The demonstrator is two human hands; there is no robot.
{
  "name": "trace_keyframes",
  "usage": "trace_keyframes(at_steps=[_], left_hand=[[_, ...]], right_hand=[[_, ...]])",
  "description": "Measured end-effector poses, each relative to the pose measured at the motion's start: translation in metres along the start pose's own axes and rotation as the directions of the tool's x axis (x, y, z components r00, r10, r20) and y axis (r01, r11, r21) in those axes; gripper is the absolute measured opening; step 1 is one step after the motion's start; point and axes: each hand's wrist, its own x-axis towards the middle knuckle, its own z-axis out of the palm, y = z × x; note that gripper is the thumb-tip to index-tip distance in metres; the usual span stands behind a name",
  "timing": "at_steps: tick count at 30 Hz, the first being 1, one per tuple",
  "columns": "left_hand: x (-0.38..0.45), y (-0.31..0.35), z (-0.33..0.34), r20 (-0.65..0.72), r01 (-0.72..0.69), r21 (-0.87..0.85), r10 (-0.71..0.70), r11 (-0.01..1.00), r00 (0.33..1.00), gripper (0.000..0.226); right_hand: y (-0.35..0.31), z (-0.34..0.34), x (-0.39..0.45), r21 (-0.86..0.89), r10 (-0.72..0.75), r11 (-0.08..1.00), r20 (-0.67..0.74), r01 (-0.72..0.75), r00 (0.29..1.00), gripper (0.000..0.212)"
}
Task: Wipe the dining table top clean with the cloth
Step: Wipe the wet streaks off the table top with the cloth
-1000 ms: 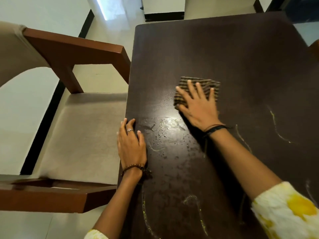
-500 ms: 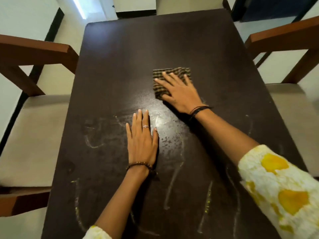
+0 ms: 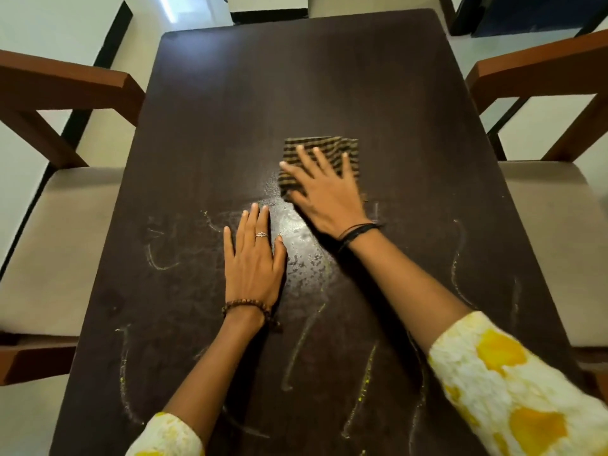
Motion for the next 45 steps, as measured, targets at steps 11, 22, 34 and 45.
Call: trace_keyframes(at_steps=[11, 22, 34, 45], left_hand=[[0.001, 0.013, -0.004, -0.004, -0.095, -0.015, 0.095, 0.995, 0.995, 0.044], [-0.003, 0.093, 0.037, 0.107, -0.368, -0.04, 0.37, 0.929, 0.923, 0.049], [-0.003, 0.092, 0.035, 0.138, -0.336, -0.08, 0.345, 0.938, 0.928, 0.052], [0.013, 0.058, 0.007, 0.064, -0.247, -0.149, 0.259, 0.957, 0.964, 0.056]], right_hand=[[0.081, -0.016, -0.034, 0.028, 0.039, 0.999, -0.021, -0.039, 0.999, 0.054], [0.205, -0.043, -0.083, 0.107, 0.401, 0.911, 0.001, -0.399, 0.916, 0.053], [0.184, -0.036, -0.12, 0.044, 0.371, 0.928, 0.009, -0.371, 0.929, 0.052], [0.186, -0.039, -0.076, 0.02, 0.463, 0.886, 0.02, -0.463, 0.886, 0.06]])
